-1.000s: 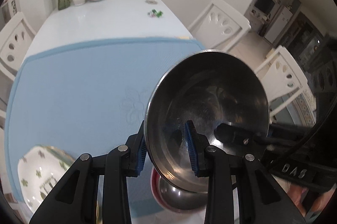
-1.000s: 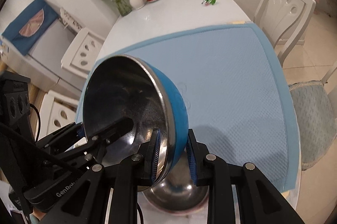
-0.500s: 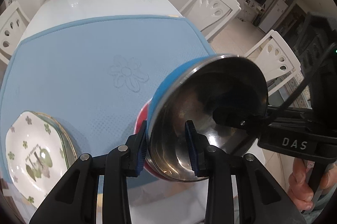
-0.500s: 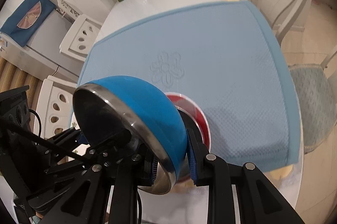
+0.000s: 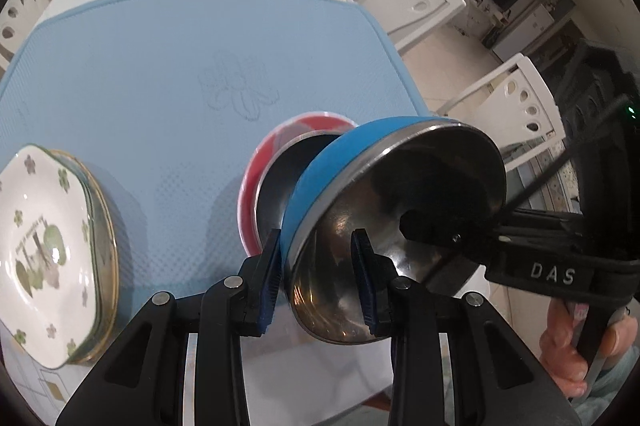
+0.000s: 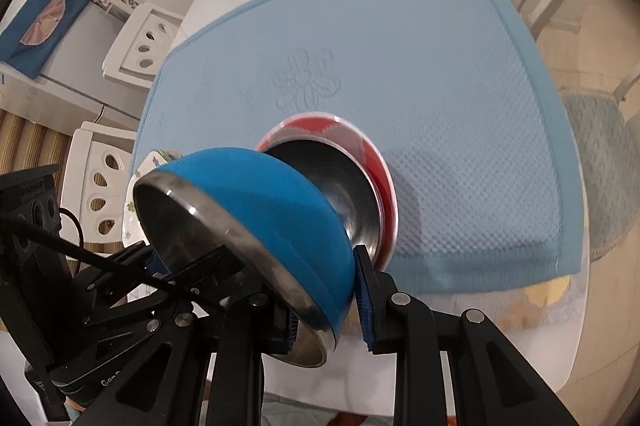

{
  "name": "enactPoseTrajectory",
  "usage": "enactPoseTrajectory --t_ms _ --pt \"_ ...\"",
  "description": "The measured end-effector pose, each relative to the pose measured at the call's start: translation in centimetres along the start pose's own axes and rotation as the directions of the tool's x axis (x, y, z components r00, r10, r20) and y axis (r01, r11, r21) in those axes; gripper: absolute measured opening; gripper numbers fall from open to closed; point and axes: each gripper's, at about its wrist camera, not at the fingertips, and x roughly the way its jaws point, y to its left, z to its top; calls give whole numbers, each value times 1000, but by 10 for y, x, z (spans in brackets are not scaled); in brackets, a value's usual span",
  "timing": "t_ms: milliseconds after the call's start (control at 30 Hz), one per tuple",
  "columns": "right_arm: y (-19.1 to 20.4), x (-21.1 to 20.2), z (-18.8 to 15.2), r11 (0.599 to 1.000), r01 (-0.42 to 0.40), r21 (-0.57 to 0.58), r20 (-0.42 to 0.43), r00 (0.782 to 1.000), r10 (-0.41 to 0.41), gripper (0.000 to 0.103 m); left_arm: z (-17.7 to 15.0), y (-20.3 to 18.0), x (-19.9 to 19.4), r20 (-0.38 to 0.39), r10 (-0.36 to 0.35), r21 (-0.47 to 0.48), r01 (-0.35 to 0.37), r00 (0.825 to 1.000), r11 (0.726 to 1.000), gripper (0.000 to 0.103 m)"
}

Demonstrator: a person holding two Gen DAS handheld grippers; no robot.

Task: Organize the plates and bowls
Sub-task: 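Lower the blue steel bowl into the red steel bowl and open both grippers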

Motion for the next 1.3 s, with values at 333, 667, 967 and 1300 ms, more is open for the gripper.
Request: enactPoseTrajectory --t_ms 333,667,967,1300 --pt "-9 10 5 1000 -2 30 -26 1000 3 24 -3 14 12 -27 -49 -72 47 998 996 30" --pt "-18 5 10 997 -32 65 -12 999 33 24 0 16 0 33 64 -57 -62 997 996 31" --pt "-29 -3 11 994 -61 86 4 998 61 24 6 23 -6 59 76 -102 -70 995 992 32" --pt "-28 -14 12 998 -58 39 22 998 57 24 3 24 -10 73 88 -133 -78 993 988 32"
